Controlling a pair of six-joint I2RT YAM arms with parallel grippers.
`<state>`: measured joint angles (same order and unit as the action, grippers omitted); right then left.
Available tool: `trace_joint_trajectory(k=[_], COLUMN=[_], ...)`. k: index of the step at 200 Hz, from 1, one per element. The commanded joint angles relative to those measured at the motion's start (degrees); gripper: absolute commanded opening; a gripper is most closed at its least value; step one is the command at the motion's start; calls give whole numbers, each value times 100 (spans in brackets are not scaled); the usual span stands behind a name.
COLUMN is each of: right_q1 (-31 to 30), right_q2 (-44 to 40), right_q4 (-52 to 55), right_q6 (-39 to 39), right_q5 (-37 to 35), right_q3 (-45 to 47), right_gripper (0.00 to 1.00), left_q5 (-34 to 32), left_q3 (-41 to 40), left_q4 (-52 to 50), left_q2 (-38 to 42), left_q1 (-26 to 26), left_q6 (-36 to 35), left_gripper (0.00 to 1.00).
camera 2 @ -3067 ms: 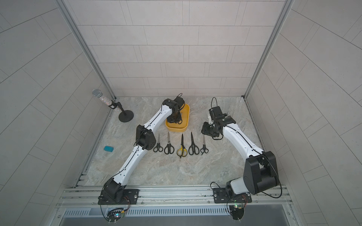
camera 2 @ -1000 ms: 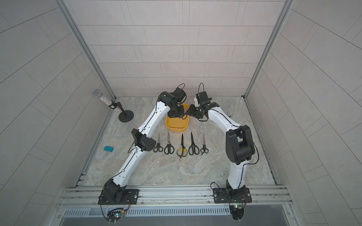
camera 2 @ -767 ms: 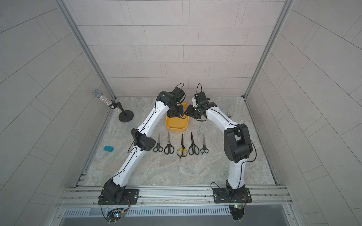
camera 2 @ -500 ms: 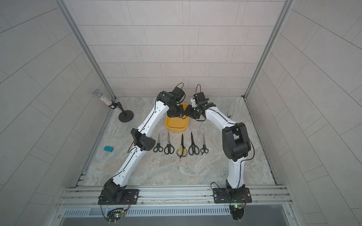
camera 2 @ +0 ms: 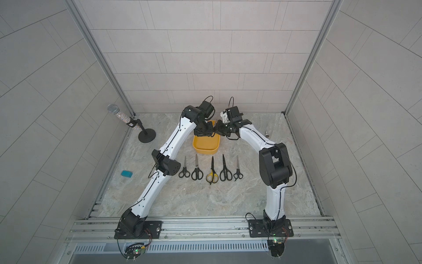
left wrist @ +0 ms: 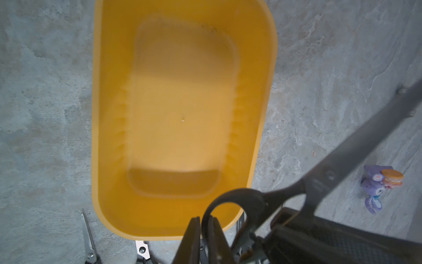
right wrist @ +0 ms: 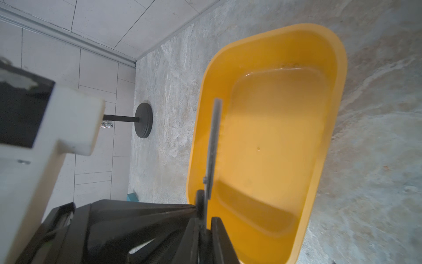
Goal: Take the scissors out of the storage box
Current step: Pick up the scissors from the storage box, then place the scissors at the center of the board.
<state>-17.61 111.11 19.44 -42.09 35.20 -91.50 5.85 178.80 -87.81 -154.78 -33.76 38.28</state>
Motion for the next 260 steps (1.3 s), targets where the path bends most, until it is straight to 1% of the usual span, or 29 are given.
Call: trace_joint_trajectory(k=[1,8,20,36,81,98,107,131,159,182,191,202,217,225,250,260], right_q1=[29,44,69,91,195,219,214,215,193,161,156,144,130,98,-55,-108], right_q2=[45,19,-20,-83,-240,-304,-354,-563,-969,-1392,-1556,-1710,-1883,-1940,-1979,-1979], right_q4=[34,33,32,89,231,392,519,738,729,892,1000,1152,1235,1262,1616,1759], right_q6=[-10,-10,-10,28,106,231,315,478,423,572,633,722,736,720,875,957], right_q5=[-89,-110,-160,-230,-223,-216,-241,-315,-312,-380,-406,-456,-488,-501,-629,-695], right_q3=[97,106,112,98,58,12,-7,81,526,870,972,1035,1128,1152,1003,902], right_gripper=[9,8,8,8,8,8,8,8,8,8,8,9,9,9,10,10], left_q5=[-245,-331,-489,-636,-659,-771,-745,-934,-1201,-1303,-1505,-1727,-1715,-1749,-1548,-1363], left_q3=[252,252,252,252,261,262,260,253,257,253,252,252,253,252,252,252], left_q4=[-166,-245,-361,-452,-496,-447,-439,-462,-621,-431,-371,-265,74,293,847,1006], left_q2=[353,345,360,416,502,502,510,708,996,1283,1375,1446,1469,1471,1290,1199], left_q1=[48,74,100,145,180,256,362,687,1129,1478,1581,1621,1596,1537,1417,1445], left_q6=[-57,-58,-98,-144,-340,-369,-396,-526,-666,-817,-862,-981,-1196,-1422,-2183,-2455], left_gripper=[48,54,59,61,61,60,60,60,60,59,59,59,58,57,54,52])
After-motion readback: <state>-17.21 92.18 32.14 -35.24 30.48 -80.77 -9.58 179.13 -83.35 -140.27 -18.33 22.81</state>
